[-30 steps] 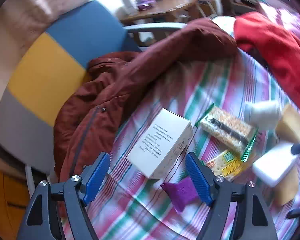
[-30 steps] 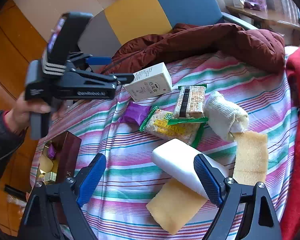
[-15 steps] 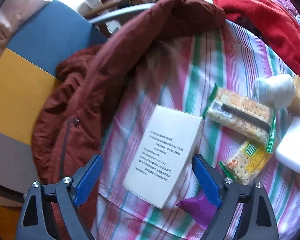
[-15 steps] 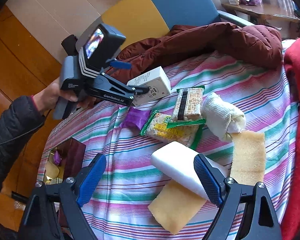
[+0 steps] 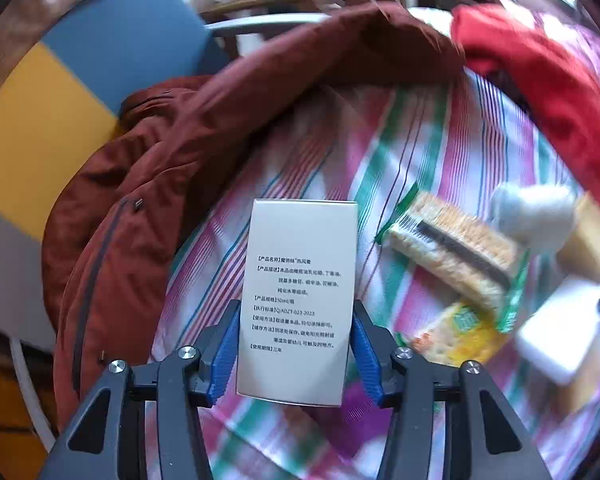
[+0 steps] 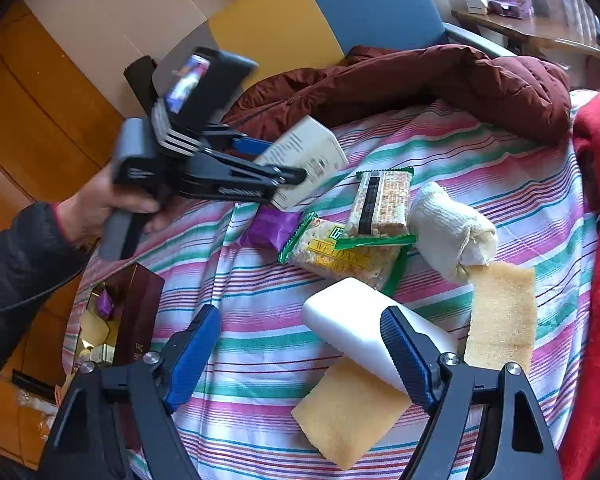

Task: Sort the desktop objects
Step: 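Grasp the white printed box with the left gripper, then grasp the white sponge with the right gripper while the left gripper carries the box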

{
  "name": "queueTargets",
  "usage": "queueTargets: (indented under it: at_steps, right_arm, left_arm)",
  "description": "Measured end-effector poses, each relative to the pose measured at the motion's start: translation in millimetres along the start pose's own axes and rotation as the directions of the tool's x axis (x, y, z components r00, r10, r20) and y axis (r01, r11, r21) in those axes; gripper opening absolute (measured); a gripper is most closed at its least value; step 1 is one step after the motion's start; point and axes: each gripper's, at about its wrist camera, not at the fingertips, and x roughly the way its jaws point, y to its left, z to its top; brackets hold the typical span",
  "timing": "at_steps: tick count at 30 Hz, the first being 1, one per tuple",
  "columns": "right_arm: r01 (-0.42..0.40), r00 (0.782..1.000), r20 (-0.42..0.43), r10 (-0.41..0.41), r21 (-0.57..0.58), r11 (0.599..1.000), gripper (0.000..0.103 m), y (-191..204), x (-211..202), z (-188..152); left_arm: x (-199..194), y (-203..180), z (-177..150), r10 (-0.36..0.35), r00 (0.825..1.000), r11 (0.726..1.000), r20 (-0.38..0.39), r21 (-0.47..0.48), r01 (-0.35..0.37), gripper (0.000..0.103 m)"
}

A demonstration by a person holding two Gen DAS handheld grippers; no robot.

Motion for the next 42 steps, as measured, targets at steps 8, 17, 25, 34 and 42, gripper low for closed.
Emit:
queueTargets:
  at_steps: [8,17,25,34,42]
  right_arm:
    - [0.058,0.998,-0.004,-0.059,-0.061,0.996,0.074,8,4,-3]
    - [0.105,0.994,0.014,-0.104,-0.064,0.992,0.08,6,6,-3]
    - [0.207,0.975,-0.051,-0.217,-0.154,0.966,0.083,12,30,-10]
    - [0.318,0.942,-0.045,-0.332,-0.189,0.929,0.054,4,37,-14]
    - [0.323,0.946,0.022,-0.324,-0.165,0.932,0.037,8,24,-11]
  left_arm:
    - [-88,-3,-27,0.054,0.997,0.994,0.063,-0.096,-0.048,0.051]
    - [-227,-5,-72,0.099,0.968,0.977,0.229,-0.205,-0.052,0.051]
    - [-304,-3,-174,0.126,0.939,0.927,0.319,-0.375,0.003,0.051]
    - [-313,15,-306,0.19,0.933,0.796,0.304,-0.604,0.035,0.051]
    - [-279,33,-396,0.23,0.943,0.632,0.241,-0.774,0.043,0.051]
